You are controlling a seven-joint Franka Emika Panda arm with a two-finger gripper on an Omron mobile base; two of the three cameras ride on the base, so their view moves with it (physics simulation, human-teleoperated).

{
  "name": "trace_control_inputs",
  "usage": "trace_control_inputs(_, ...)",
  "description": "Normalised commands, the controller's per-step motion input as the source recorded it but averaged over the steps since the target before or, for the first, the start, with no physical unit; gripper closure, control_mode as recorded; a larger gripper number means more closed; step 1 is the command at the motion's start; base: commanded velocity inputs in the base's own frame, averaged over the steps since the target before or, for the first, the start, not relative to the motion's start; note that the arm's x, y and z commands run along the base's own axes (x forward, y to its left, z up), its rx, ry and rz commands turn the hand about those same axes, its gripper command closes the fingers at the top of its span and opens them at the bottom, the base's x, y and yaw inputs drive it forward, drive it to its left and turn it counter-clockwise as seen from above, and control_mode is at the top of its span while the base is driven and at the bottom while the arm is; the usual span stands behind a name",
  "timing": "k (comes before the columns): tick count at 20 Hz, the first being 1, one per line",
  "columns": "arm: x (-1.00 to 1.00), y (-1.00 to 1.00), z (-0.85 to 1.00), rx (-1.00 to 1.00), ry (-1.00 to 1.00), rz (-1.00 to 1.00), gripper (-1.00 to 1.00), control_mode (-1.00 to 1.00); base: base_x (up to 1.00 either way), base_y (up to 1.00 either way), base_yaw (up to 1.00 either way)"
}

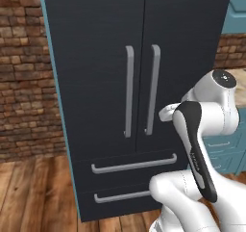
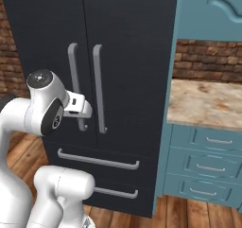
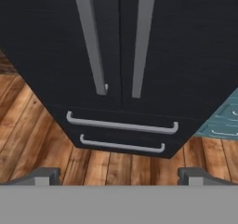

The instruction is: Retrieve the apple and peach from the fridge and place them into the bowl on the dining table.

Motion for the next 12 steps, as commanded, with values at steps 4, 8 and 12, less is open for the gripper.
trace_control_inputs(4,0.00,0.00,0.00,0.00,0.00,0.00,-1.00,1.00,0.00,0.56,0.00)
trace_control_inputs(8,0.00,0.00,-0.01,0.00,-0.01,0.00,-1.00,-1.00,0.00,0.17,0.00)
trace_control_inputs(12,0.49,-0.06,0.06,0.01,-0.02,-0.04,-1.00,-1.00,0.00,0.00,0.00)
